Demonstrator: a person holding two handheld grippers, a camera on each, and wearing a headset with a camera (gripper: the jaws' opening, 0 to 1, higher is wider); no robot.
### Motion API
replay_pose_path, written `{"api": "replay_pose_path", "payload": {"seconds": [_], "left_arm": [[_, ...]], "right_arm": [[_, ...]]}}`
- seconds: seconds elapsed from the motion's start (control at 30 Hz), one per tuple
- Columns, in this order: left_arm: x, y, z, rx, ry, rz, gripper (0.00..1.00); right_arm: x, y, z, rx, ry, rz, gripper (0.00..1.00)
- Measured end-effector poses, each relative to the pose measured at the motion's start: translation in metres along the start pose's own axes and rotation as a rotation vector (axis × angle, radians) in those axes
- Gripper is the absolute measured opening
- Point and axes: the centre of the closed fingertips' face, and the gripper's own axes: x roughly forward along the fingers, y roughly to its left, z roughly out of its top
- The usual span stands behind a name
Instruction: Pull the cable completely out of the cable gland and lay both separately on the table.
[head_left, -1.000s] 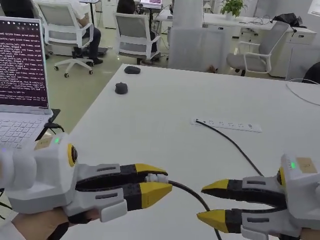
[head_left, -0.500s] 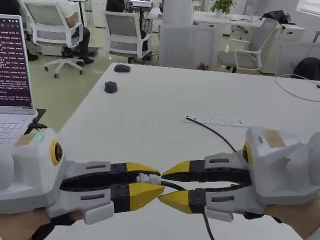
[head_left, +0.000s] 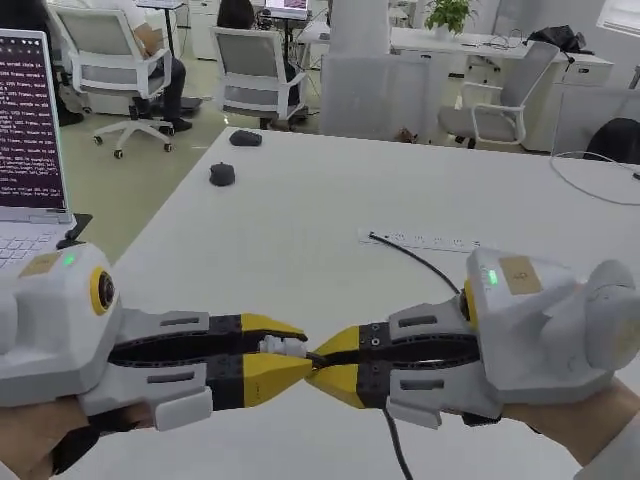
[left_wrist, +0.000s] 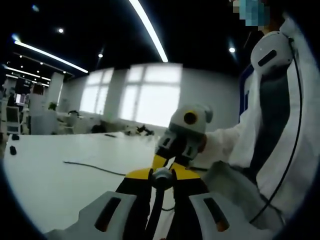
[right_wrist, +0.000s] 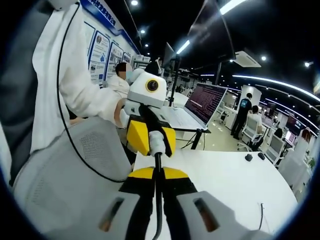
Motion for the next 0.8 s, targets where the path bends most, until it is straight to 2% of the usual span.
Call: {"api": "replay_pose_path", "payload": {"seconds": [0.2,0.33,0.8], "left_arm": [[0.005,-0.002,-0.004,-0.01,0.016,-0.007,0.16],[0.005,-0.002,-0.005,0.004,0.026,-0.01,0.16],[0.001,0.003,0.0,-0.012,-0.001,-0.005,0.16]], "right_arm": [[-0.003,0.001,-0.007,0.008,0.017,-0.007,0.02],[-0.006,-0.001,-0.013,0.018,0.012,-0.012,0.02],[-0.025,-0.009,-0.04,0.062,0.069,-0.055,0.02]]}}
